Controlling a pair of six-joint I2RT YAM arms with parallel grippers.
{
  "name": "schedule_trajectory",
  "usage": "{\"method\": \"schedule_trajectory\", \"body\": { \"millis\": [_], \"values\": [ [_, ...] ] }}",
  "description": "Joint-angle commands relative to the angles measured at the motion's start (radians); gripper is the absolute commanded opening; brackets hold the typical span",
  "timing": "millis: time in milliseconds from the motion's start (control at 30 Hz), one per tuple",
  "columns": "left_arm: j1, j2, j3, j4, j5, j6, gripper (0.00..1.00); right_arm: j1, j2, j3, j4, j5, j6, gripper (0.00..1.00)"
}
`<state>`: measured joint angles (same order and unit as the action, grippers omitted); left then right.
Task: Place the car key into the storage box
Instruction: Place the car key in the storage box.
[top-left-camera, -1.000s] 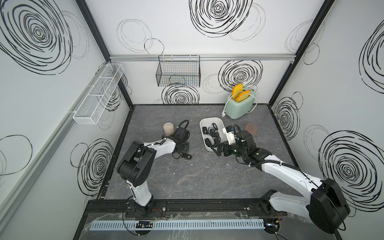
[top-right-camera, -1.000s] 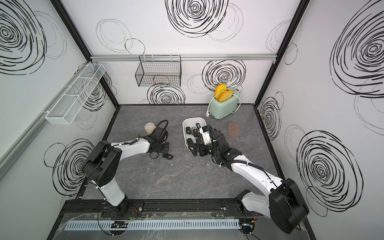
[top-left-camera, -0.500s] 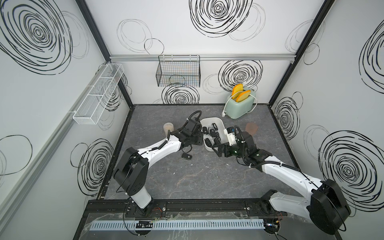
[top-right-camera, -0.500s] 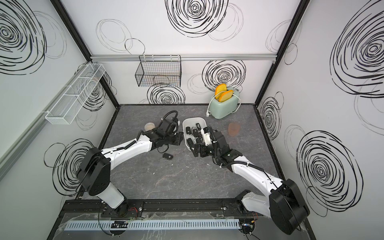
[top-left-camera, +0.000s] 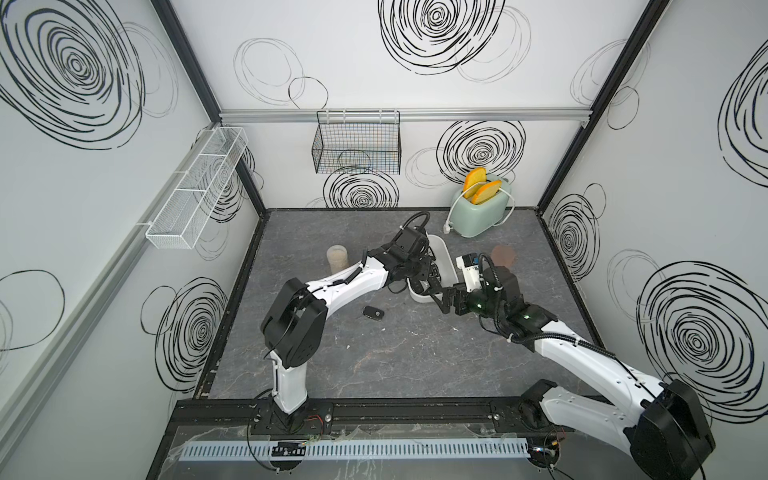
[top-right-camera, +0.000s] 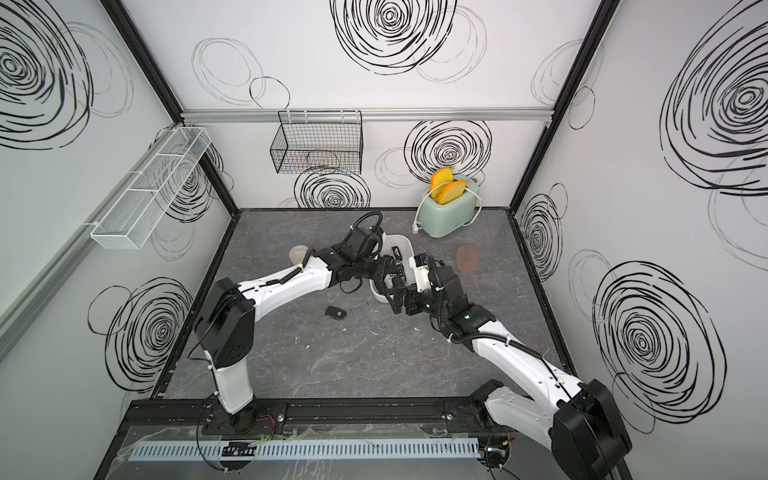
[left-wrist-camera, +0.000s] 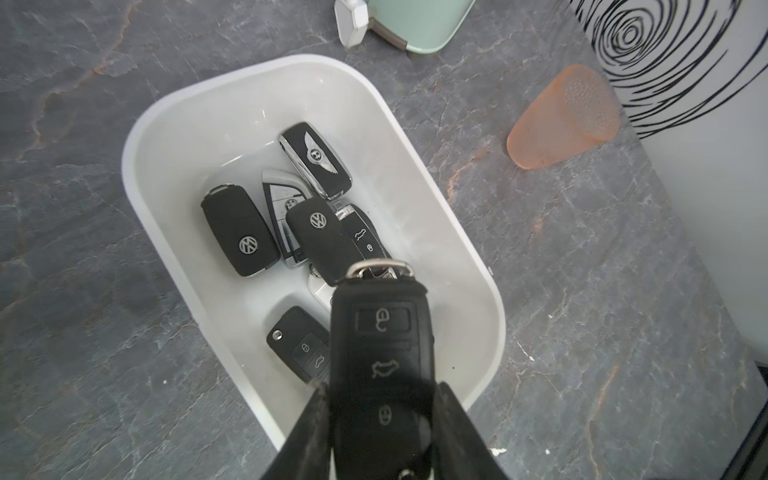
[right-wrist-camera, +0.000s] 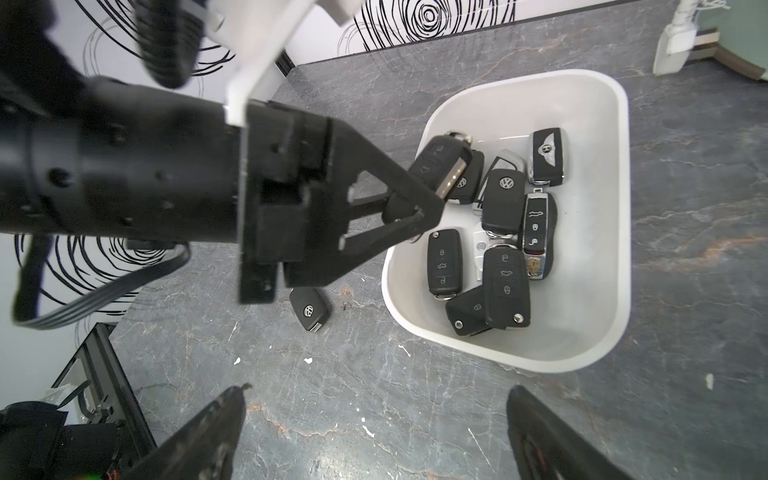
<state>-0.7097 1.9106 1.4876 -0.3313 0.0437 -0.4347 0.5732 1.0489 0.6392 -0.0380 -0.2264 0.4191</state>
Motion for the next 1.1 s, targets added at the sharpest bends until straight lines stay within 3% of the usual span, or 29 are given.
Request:
{"method": "schedule_trajectory", "body": {
  "millis": [0,300,567,867,1067],
  "values": [
    [-0.011,0.053,0.071,-0.024,0.01,0.004,0.28,-0.008,-0.031,-0.02,-0.017,0.015,0.009,0.99],
    [-0.02,0.204,0.167,-0.104,-0.017,0.039,0.29,-0.021,-0.07,-0.047,-0.019,0.016,0.011,0.99],
    [-0.02,0.249,0.172,-0.156,-0.069,0.063,0.3,-0.029,-0.068,-0.047,-0.015,0.009,0.007,0.99],
    [-0.017,0.269,0.177,-0.194,-0.105,0.085,0.36,-0.033,-0.045,-0.038,-0.008,-0.003,0.011,0.99],
    [-0.016,0.261,0.177,-0.198,-0.102,0.082,0.48,-0.033,-0.033,-0.04,-0.001,0.004,0.009,0.99]
  ]
}}
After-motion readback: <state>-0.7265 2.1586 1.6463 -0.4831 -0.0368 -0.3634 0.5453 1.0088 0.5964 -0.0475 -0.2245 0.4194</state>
